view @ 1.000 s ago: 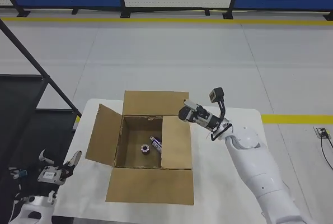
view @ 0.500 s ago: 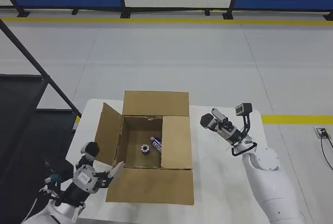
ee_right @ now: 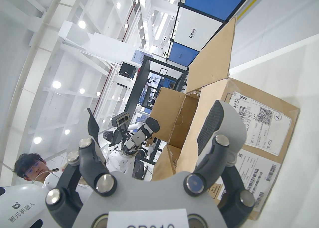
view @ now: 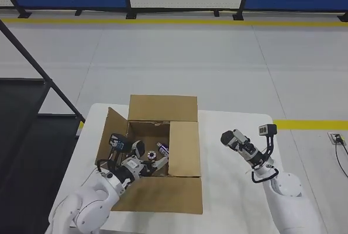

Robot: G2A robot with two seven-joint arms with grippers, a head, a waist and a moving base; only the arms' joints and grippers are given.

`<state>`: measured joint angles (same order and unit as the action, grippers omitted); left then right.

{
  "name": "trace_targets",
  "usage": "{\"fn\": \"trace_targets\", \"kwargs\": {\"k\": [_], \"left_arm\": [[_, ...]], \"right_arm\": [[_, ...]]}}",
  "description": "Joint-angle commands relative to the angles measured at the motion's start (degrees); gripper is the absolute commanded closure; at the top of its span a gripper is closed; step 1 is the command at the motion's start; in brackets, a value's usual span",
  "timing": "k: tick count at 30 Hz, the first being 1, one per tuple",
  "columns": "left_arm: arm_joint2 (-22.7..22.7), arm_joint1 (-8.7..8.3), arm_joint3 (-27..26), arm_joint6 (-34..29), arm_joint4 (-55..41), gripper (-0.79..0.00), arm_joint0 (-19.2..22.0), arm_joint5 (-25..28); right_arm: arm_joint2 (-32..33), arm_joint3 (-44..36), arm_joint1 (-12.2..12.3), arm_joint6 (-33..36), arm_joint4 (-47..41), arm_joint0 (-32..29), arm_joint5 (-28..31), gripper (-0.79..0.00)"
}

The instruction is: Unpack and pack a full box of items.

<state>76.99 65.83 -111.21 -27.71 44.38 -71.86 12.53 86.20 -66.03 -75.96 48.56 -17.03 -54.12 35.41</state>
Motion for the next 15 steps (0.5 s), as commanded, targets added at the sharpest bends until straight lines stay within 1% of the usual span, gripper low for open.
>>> {"fn": "trace_targets", "kwargs": {"k": [1, 3, 4, 10, 12, 15], "left_arm": [[-0.02, 0.0, 0.02, -0.04, 0.0, -0.785, 0.06, -0.01], [-0.55, 0.12, 1.52, -1.29, -3.83, -0.785, 0.1, 0.42], [-0.88, 0.2, 3.13, -3.15, -7.19, -0.785, 0.99, 0.63], [-5.29, 1.15, 14.24, -13.1, -21.48, -0.785, 10.42, -0.48], [-7.07, 1.62, 18.2, -15.53, -26.34, -0.785, 13.3, -0.6], [-9.61, 2.26, 23.63, -17.4, -29.32, -0.785, 17.26, -1.26]], "right_arm": [[0.0, 0.0, 0.0, 0.0, 0.0, 0.0, 0.0, -0.785], [0.19, -0.79, -0.1, -2.18, -2.08, -0.6, -0.4, -0.785], [0.29, -1.3, -0.1, -2.26, -3.65, -0.79, -0.52, -0.785], [3.17, -2.28, 0.81, 0.67, -8.34, -1.51, -0.77, -0.785], [3.89, -2.26, 1.09, 1.15, -8.84, -1.74, -0.92, -0.785], [4.72, -2.07, 1.43, 1.48, -9.54, -2.13, -0.9, -0.785]]}}
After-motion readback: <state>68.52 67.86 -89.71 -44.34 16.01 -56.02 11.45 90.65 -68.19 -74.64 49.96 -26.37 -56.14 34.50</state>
